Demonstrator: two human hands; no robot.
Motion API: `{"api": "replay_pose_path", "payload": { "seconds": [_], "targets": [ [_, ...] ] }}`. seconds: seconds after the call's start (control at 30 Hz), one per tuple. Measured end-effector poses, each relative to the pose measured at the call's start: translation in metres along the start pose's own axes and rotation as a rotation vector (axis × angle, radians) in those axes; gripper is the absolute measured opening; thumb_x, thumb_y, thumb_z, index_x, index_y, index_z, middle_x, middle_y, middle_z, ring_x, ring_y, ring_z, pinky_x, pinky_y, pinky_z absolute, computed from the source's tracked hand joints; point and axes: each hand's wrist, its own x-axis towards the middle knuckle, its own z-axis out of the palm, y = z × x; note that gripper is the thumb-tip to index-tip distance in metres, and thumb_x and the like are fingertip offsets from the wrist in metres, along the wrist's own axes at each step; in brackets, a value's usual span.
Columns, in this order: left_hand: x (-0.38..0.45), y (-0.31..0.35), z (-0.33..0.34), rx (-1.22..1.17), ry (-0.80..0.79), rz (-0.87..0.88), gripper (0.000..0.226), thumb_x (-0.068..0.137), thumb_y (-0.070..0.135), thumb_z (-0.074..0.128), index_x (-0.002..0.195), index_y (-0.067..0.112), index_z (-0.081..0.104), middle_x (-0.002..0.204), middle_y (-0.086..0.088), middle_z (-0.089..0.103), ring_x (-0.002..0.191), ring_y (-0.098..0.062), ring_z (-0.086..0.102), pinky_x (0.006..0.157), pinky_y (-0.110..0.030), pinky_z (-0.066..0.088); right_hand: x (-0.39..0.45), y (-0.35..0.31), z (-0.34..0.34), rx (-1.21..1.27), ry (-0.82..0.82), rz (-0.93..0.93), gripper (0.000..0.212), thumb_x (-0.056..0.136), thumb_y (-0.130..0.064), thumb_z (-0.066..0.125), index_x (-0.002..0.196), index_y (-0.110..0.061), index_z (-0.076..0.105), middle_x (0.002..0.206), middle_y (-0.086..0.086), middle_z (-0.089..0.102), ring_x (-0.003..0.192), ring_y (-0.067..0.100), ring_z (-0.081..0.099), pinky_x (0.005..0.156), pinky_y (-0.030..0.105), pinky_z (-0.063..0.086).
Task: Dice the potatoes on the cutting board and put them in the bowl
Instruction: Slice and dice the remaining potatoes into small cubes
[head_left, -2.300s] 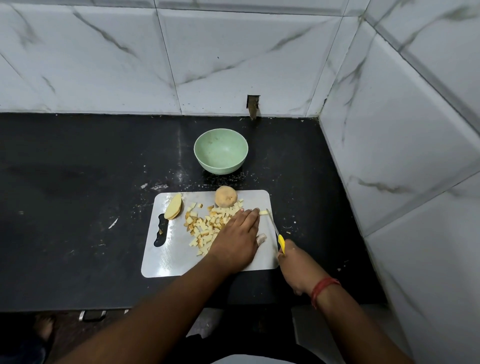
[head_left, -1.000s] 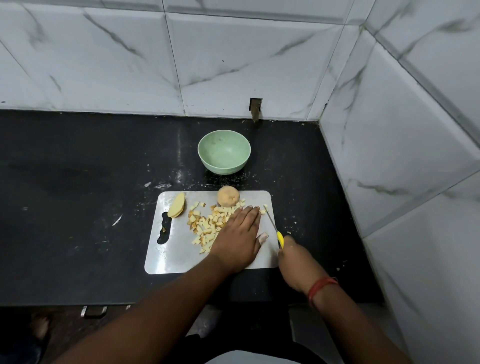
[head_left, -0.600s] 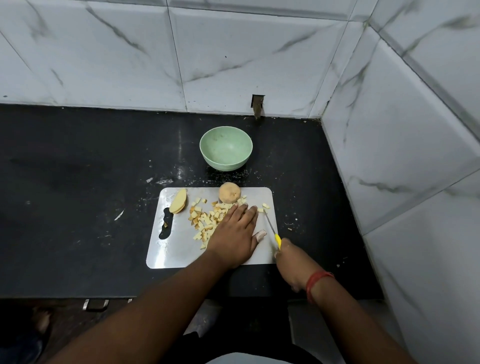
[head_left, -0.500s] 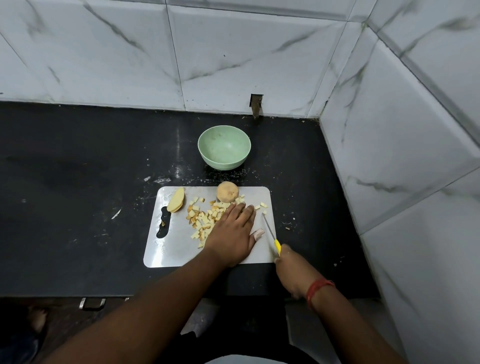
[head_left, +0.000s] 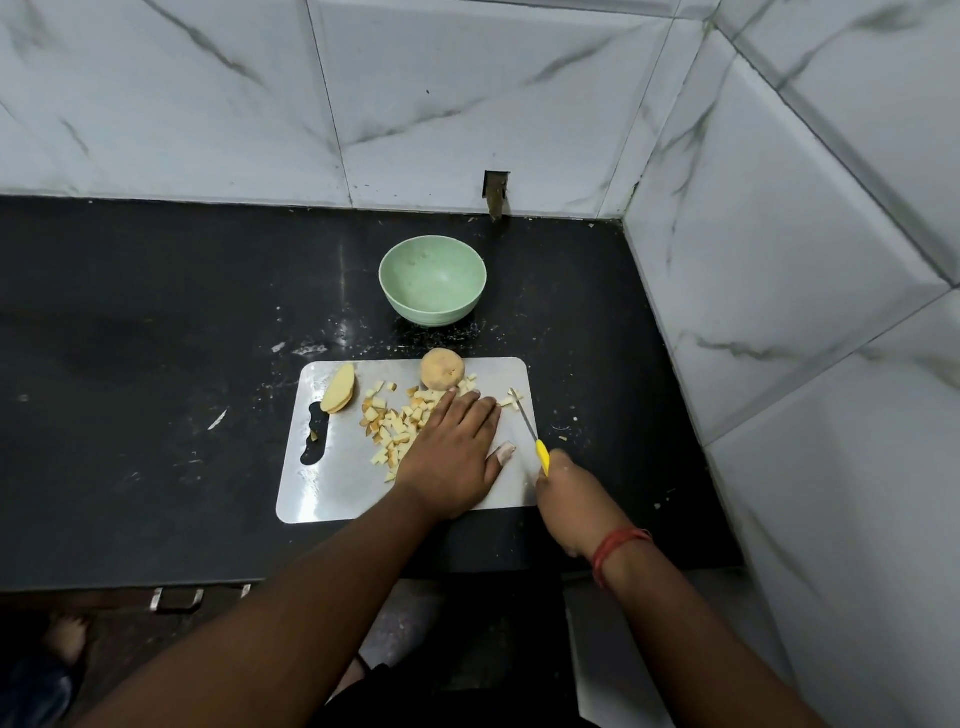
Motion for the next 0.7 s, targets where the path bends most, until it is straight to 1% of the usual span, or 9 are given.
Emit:
{"api": "replay_pose_path", "payload": {
  "seconds": [0.1, 0.2, 0.3, 0.37, 0.43, 0.47, 0.57, 0.63, 0.7],
  "targets": [
    [0.000, -0.001, 0.001, -0.006, 0.021, -0.004, 0.067, 0.108, 0.053, 0.028, 0.151, 0.007, 0.049, 0.152, -0.008, 0.050, 0.147, -0.028, 0.037, 0.127, -0.047, 0.018, 0.000, 0.000, 0.003, -0.015, -0.014, 0.010, 0.021, 0.101, -0.013, 0.035, 0.120, -0.008, 0.042, 0.096, 0.013, 0.057, 0.080, 0.028, 0.059, 0.064, 0.032, 0.045],
    [0.000, 0.000, 0.002, -0.005, 0.034, -0.002, 0.065, 0.108, 0.052, 0.030, 0.151, 0.007, 0.049, 0.151, -0.008, 0.051, 0.146, -0.028, 0.037, 0.127, -0.047, 0.018, 0.002, -0.001, 0.007, -0.031, -0.025, 0.029, 0.022, 0.100, -0.012, 0.036, 0.120, -0.007, 0.042, 0.105, 0.016, 0.061, 0.089, 0.032, 0.064, 0.065, 0.034, 0.047],
    [0.000, 0.000, 0.003, -0.011, 0.038, -0.004, 0.064, 0.108, 0.051, 0.030, 0.151, 0.007, 0.049, 0.153, -0.007, 0.050, 0.147, -0.027, 0.037, 0.127, -0.046, 0.019, 0.006, -0.002, 0.011, -0.059, -0.035, 0.028, 0.023, 0.100, -0.012, 0.037, 0.121, -0.005, 0.042, 0.109, 0.019, 0.062, 0.092, 0.032, 0.063, 0.065, 0.032, 0.043],
    [0.000, -0.001, 0.003, -0.013, 0.038, -0.007, 0.063, 0.108, 0.050, 0.030, 0.151, 0.007, 0.049, 0.154, -0.007, 0.050, 0.147, -0.027, 0.036, 0.127, -0.046, 0.019, 0.008, -0.002, 0.012, -0.070, -0.036, 0.033, 0.024, 0.100, -0.013, 0.038, 0.122, -0.005, 0.042, 0.110, 0.019, 0.062, 0.091, 0.032, 0.063, 0.065, 0.031, 0.042],
    [0.000, 0.000, 0.003, -0.014, 0.038, -0.011, 0.063, 0.108, 0.049, 0.029, 0.151, 0.008, 0.049, 0.155, -0.006, 0.049, 0.147, -0.026, 0.036, 0.127, -0.045, 0.018, 0.011, -0.002, 0.013, -0.081, -0.052, 0.037, 0.026, 0.101, -0.014, 0.038, 0.125, -0.004, 0.041, 0.111, 0.020, 0.062, 0.084, 0.029, 0.059, 0.065, 0.032, 0.041],
    [0.000, 0.000, 0.003, -0.016, 0.034, -0.014, 0.063, 0.108, 0.049, 0.028, 0.151, 0.008, 0.049, 0.155, -0.006, 0.049, 0.147, -0.026, 0.036, 0.127, -0.045, 0.018, 0.011, -0.002, 0.012, -0.089, -0.064, 0.032, 0.027, 0.101, -0.013, 0.038, 0.126, -0.004, 0.041, 0.113, 0.020, 0.061, 0.084, 0.029, 0.057, 0.066, 0.032, 0.042],
    [0.000, 0.000, 0.002, -0.020, 0.028, -0.018, 0.062, 0.108, 0.049, 0.029, 0.152, 0.008, 0.048, 0.154, -0.006, 0.049, 0.147, -0.026, 0.036, 0.127, -0.045, 0.018, 0.013, -0.003, 0.008, -0.094, -0.087, -0.026, 0.032, 0.100, -0.010, 0.038, 0.131, -0.002, 0.041, 0.120, 0.019, 0.058, 0.095, 0.030, 0.055, 0.079, 0.036, 0.044],
    [0.000, 0.000, 0.003, -0.017, 0.027, -0.019, 0.062, 0.108, 0.049, 0.030, 0.152, 0.008, 0.048, 0.154, -0.006, 0.050, 0.147, -0.027, 0.036, 0.127, -0.045, 0.018, 0.011, 0.000, 0.007, -0.105, -0.096, -0.049, 0.028, 0.099, -0.009, 0.037, 0.127, -0.004, 0.042, 0.112, 0.017, 0.055, 0.089, 0.024, 0.047, 0.079, 0.035, 0.040],
    [-0.001, 0.000, 0.004, -0.016, 0.032, -0.020, 0.062, 0.108, 0.048, 0.030, 0.151, 0.008, 0.049, 0.153, -0.006, 0.051, 0.146, -0.027, 0.037, 0.127, -0.046, 0.018, 0.007, 0.006, 0.010, -0.109, -0.096, -0.027, 0.016, 0.100, -0.010, 0.037, 0.115, -0.010, 0.041, 0.098, 0.011, 0.050, 0.075, 0.021, 0.045, 0.074, 0.033, 0.041]
  ]
}}
